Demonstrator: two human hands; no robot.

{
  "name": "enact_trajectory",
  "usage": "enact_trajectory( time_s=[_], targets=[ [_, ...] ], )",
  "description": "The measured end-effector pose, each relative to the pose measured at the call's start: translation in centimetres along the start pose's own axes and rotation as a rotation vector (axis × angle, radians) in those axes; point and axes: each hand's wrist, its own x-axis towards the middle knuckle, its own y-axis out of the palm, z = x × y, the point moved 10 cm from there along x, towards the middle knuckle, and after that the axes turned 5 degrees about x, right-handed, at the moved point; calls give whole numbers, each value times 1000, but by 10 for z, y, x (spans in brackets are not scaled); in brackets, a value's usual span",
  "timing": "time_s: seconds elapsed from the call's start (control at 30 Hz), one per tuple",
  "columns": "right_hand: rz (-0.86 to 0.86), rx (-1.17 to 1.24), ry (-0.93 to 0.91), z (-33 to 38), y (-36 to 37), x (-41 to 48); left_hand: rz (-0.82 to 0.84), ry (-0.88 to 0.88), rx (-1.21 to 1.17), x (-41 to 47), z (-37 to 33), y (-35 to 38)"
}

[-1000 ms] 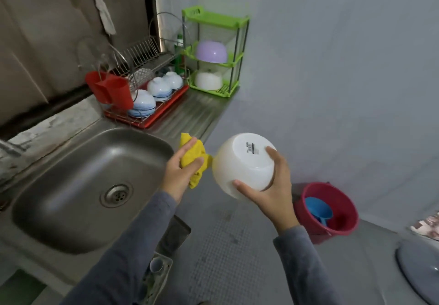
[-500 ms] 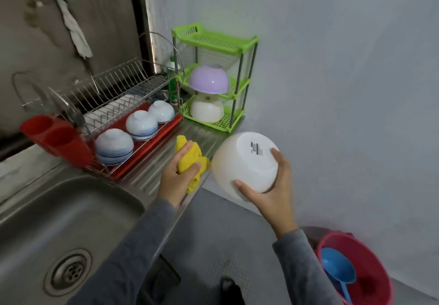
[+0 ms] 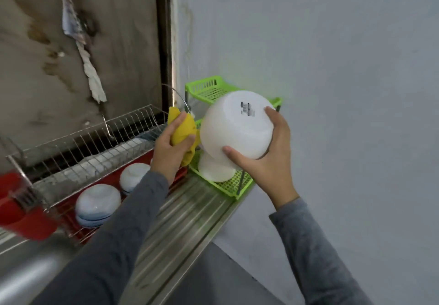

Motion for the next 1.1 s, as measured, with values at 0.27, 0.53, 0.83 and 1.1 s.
enact_trajectory(
  time_s=[0.27, 0.53, 0.83, 1.1],
  targets=[
    [-55, -94, 24, -16, 40, 101, -32, 5, -38, 82, -5, 6],
    [-97, -187, 307, -70, 82, 150, -66, 13, 1, 136, -12, 9],
    [-22, -249, 542, -105, 104, 161, -46, -20, 23, 145, 4, 3],
    [-60, -253, 432, -99, 106, 156, -62, -27, 21, 138, 6, 0]
  ],
)
